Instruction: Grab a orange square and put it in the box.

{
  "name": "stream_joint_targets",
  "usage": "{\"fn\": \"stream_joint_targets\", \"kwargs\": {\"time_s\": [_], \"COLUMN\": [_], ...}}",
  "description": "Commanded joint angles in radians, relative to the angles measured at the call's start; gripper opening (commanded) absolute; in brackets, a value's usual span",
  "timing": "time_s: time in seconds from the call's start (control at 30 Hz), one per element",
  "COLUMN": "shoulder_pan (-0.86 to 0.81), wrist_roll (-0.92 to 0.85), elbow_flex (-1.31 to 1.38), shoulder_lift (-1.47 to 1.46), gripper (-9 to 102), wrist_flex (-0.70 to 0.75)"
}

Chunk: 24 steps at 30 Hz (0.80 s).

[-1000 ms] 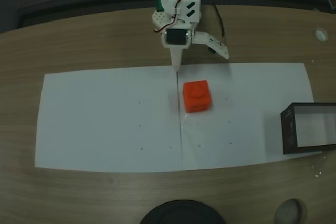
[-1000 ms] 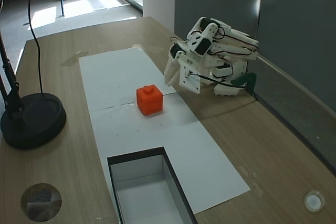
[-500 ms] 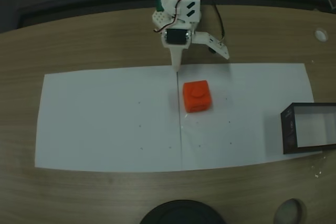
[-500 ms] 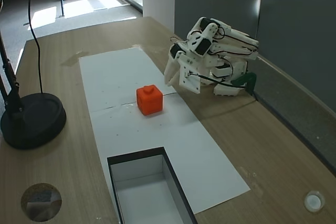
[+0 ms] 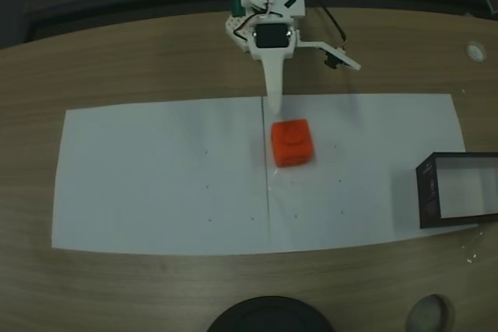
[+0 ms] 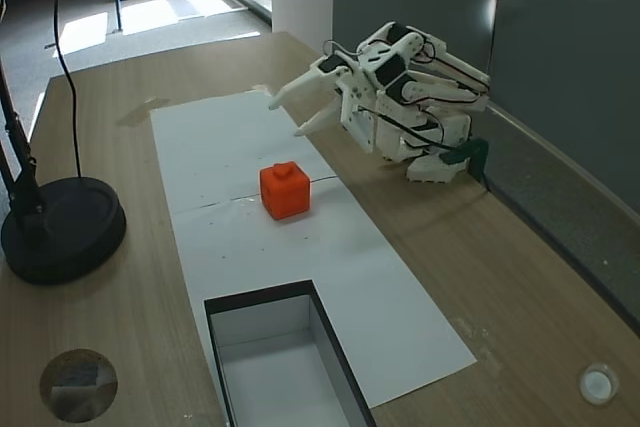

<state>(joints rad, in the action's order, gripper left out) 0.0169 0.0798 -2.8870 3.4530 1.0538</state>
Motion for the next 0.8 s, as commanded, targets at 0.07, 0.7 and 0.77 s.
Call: {"fn": "stream_joint_targets", "kwargs": {"time_s": [0.07, 0.7, 0.77], "shoulder_pan": [0.098, 0.169, 0.152], "wrist_roll": [0.012, -0.055, -0.055], "elbow_flex": [0.245, 0.739, 0.739], "shoulder_lift": [-0.02, -1.183, -1.23], "gripper": [26, 36, 36], "wrist_flex": [0.046, 0.184, 0.183]}}
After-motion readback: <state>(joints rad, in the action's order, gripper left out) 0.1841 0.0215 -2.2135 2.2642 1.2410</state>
